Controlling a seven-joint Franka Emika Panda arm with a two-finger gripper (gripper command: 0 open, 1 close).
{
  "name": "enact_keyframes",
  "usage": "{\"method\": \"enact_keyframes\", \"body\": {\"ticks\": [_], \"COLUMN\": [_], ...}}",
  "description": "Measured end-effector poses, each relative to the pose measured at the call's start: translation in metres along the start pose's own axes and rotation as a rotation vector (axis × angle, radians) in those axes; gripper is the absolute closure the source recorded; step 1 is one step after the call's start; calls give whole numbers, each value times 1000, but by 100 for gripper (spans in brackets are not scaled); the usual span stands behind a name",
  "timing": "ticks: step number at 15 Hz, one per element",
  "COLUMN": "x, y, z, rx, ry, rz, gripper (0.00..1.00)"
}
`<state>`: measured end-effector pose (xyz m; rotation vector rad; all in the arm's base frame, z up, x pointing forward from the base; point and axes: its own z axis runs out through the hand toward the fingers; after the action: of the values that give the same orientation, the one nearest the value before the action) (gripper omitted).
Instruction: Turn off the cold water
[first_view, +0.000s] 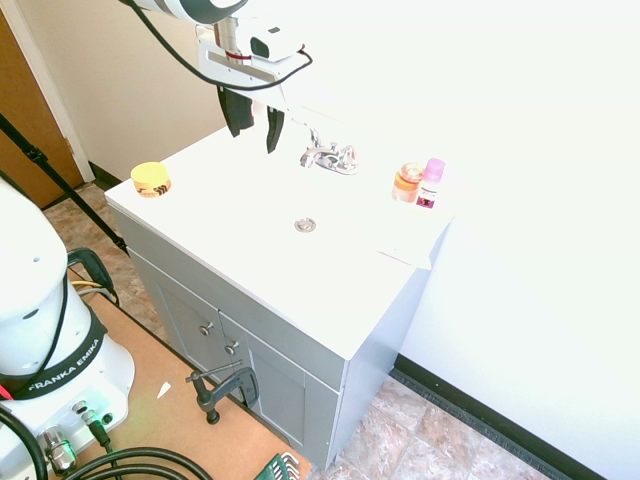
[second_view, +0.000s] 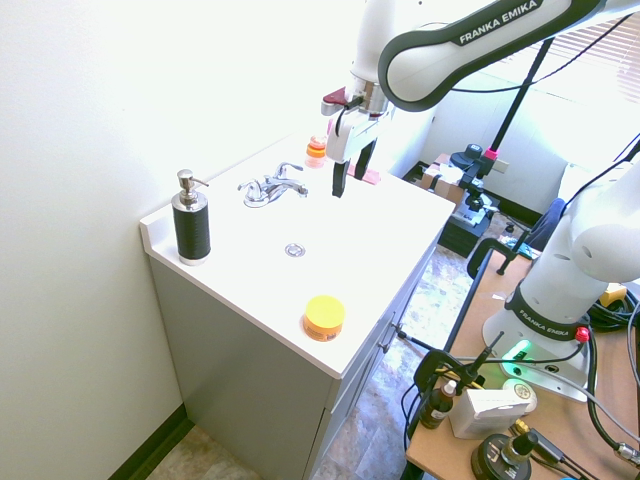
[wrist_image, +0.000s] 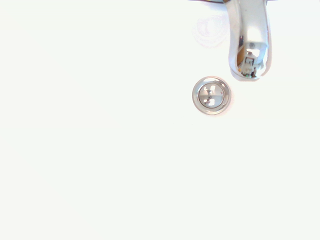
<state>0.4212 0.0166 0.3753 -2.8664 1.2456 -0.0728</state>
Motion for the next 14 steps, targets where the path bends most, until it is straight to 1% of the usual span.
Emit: {"method": "enact_keyframes", "body": {"ticks": [3, 6, 10, 14], "x": [1, 12, 63, 111], "y": [-2, -14, -30, -44], "z": [-2, -8, 2, 27], "rx": [14, 54, 78, 57], "ry": [11, 73, 159, 193], "rz": [18, 55, 129, 173], "gripper": [0, 0, 0, 0]}}
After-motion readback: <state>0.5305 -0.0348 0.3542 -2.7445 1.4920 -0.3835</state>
